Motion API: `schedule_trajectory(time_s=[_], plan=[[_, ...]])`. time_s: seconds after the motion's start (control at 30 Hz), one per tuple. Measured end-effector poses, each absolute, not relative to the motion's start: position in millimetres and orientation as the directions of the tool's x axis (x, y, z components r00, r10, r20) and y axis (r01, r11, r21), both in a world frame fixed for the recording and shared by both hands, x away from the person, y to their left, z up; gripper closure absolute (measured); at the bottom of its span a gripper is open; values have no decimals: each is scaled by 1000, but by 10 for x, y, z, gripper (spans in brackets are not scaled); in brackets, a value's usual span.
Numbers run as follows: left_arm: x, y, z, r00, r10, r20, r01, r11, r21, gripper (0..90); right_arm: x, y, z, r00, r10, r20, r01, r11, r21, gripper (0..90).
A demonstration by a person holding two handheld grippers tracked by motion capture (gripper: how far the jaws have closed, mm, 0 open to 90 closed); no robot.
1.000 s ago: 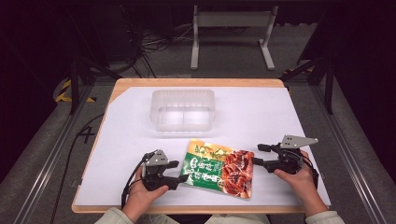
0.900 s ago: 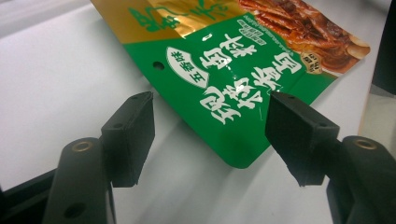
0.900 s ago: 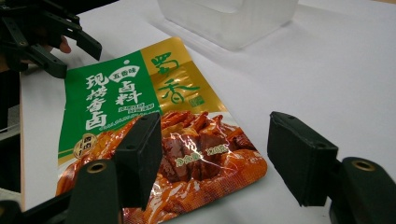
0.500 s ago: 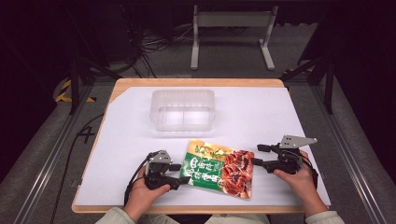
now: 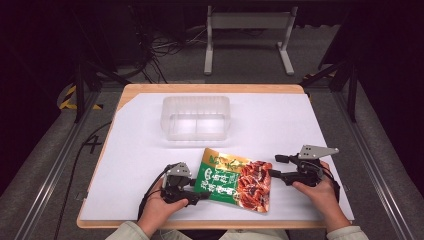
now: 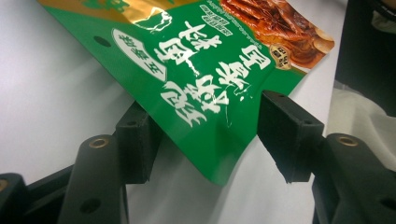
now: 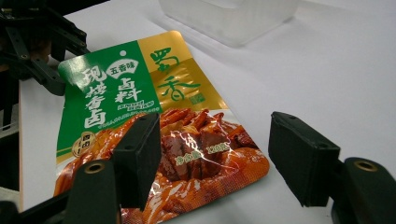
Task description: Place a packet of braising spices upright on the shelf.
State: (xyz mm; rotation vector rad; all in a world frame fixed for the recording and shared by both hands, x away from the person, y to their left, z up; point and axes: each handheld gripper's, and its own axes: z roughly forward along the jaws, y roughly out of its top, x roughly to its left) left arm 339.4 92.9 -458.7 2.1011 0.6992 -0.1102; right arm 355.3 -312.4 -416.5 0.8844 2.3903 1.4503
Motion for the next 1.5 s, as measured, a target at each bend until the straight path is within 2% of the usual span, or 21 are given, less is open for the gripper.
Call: schedule_trajectory(time_s=[0.1,0.3,0.5,1.0,1.3,1.5], plan=[[3420,944,-4586,827,452,-335,532,-439,724,507,3555,-3132,-4167,-798,588,128,385,334,860,350],[3472,965,-4586,813,465,-350,549,-412,727,761,3555,-3125,-4164,-801,585,129,383,334,861,350],[3417,911,-4498,836,472,-281,497,-432,753,890,3574,-3109,-4145,-804,581,126,377,334,864,350],[3347,913,-4109,873,476,-101,331,-427,842,899,3664,-2996,-3828,-848,523,87,299,335,894,337],[3209,898,-3791,898,436,62,154,-441,884,900,3821,-2664,-3579,-908,418,29,219,413,884,285],[3150,900,-3645,903,417,105,90,-423,902,899,3885,-2491,-3508,-935,354,21,186,438,880,278]])
